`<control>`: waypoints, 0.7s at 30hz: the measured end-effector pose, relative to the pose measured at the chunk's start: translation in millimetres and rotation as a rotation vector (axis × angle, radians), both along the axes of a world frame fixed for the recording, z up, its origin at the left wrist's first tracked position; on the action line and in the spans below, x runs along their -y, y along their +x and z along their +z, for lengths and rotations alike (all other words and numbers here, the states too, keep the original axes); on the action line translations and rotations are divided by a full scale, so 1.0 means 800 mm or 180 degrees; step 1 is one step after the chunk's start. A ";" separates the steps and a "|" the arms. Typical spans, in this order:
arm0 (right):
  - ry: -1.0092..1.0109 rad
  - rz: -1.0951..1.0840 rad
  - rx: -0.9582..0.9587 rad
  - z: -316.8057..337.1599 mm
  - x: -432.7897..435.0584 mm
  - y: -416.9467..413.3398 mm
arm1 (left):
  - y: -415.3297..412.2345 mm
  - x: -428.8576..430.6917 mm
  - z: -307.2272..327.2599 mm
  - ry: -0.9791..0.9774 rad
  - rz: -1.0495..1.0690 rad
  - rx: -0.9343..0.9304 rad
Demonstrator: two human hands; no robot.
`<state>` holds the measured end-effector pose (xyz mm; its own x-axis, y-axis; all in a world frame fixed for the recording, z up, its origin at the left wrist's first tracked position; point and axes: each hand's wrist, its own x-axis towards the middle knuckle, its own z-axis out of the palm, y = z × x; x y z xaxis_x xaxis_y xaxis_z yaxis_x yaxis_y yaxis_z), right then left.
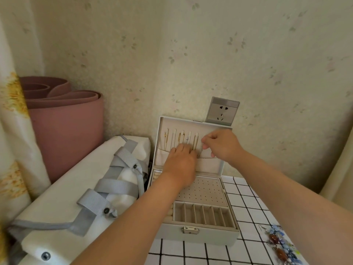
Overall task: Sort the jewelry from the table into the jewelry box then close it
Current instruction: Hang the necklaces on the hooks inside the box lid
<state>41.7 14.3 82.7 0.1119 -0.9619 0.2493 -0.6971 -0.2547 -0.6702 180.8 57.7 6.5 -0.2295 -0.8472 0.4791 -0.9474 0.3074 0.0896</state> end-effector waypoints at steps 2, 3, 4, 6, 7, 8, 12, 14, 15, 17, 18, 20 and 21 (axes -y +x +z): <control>-0.0053 0.0104 -0.0277 -0.014 0.002 -0.002 | 0.000 0.002 0.000 -0.0003 0.0038 -0.0010; -0.0071 0.0149 -0.0405 -0.021 0.004 -0.003 | 0.000 0.002 -0.001 0.0018 0.0038 -0.0015; -0.0081 0.0191 -0.0532 -0.029 0.004 -0.005 | 0.001 0.002 -0.001 0.0052 0.0027 -0.0025; -0.0085 0.0260 -0.0780 -0.042 0.004 -0.006 | 0.002 0.002 -0.003 0.0090 -0.0018 -0.0072; -0.0091 0.0273 -0.0863 -0.047 0.004 -0.007 | 0.002 0.002 -0.003 0.0102 -0.0034 -0.0121; -0.0098 0.0274 -0.0892 -0.051 0.005 -0.008 | 0.003 0.002 -0.002 0.0140 -0.0036 -0.0187; -0.0313 0.0247 -0.1015 -0.060 0.005 -0.008 | 0.006 0.004 0.000 0.0416 -0.0033 -0.0259; -0.0463 0.0259 -0.1082 -0.061 0.003 -0.007 | 0.007 0.005 0.001 0.0458 -0.0059 -0.0276; -0.0492 0.0267 -0.1135 -0.061 0.001 -0.006 | 0.007 0.006 0.002 0.0441 -0.0064 -0.0281; -0.0476 0.0322 -0.1333 -0.063 -0.002 -0.006 | 0.007 0.006 0.004 0.0404 -0.0055 -0.0288; -0.0452 0.0357 -0.1437 -0.063 -0.004 -0.006 | 0.007 0.006 0.005 0.0392 -0.0052 -0.0286; -0.0344 0.0412 -0.1530 -0.064 -0.007 -0.006 | 0.006 0.006 0.005 0.0358 -0.0052 -0.0278; -0.0282 0.0442 -0.1569 -0.064 -0.009 -0.006 | 0.007 0.006 0.005 0.0331 -0.0057 -0.0285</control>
